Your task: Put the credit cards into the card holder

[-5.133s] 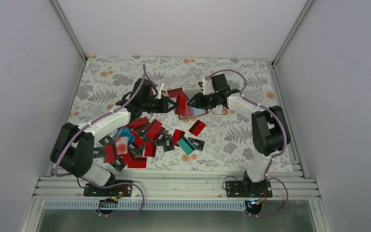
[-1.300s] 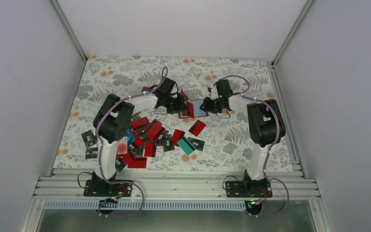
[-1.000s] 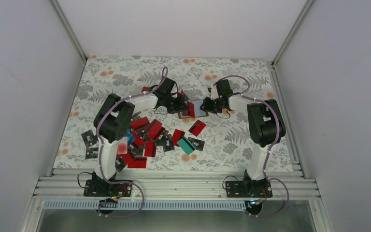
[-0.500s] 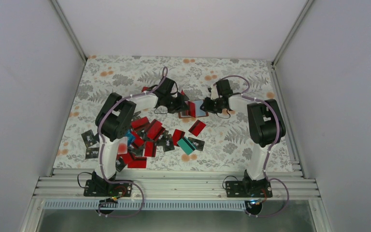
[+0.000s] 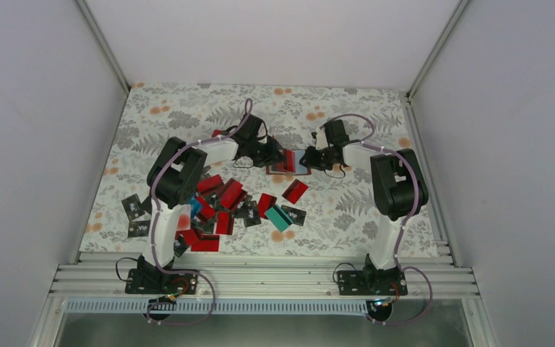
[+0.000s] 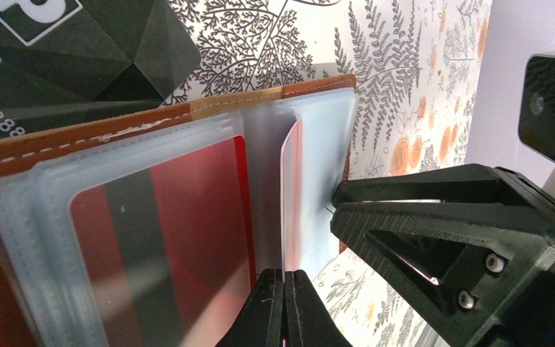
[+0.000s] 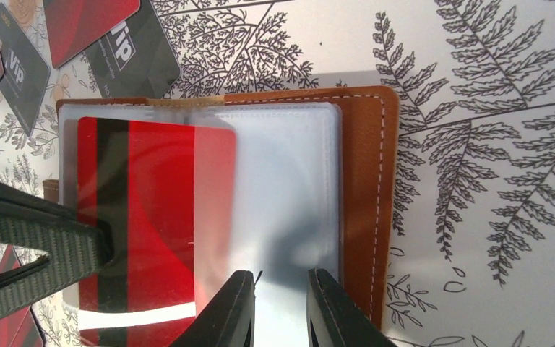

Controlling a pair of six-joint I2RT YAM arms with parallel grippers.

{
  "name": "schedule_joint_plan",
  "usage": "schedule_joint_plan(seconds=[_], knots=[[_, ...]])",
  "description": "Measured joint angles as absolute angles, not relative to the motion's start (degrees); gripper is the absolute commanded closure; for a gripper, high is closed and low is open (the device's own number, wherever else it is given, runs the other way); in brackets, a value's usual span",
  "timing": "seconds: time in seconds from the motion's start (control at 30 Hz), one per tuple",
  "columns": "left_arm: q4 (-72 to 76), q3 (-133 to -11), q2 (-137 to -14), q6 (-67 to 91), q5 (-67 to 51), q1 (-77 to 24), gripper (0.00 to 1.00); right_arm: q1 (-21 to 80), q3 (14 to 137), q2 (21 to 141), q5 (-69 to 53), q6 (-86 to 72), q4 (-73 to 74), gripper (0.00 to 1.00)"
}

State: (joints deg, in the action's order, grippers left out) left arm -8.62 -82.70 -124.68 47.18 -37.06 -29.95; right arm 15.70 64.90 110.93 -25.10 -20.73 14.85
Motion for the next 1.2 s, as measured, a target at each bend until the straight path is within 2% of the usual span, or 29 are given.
schedule_joint_plan(seconds=[0.3,0.57,1.2], knots=[[-8.1,-83.2,-125.6,47.2,-37.4,-30.4,0.98,15.7,63.9,109.4,-24.9,-21.5,16.7,0.78],[-7.8,-83.2,-125.7,47.0,-37.1,-31.3,0.98,15.7,62.5,102.8,-16.2,-22.5,22.9,0.78],[-7.9,-83.4,-126.3,46.0,-36.6,-32.1,0.98,15.6,63.9,107.7,-14.4,-23.3,22.8,0.93]])
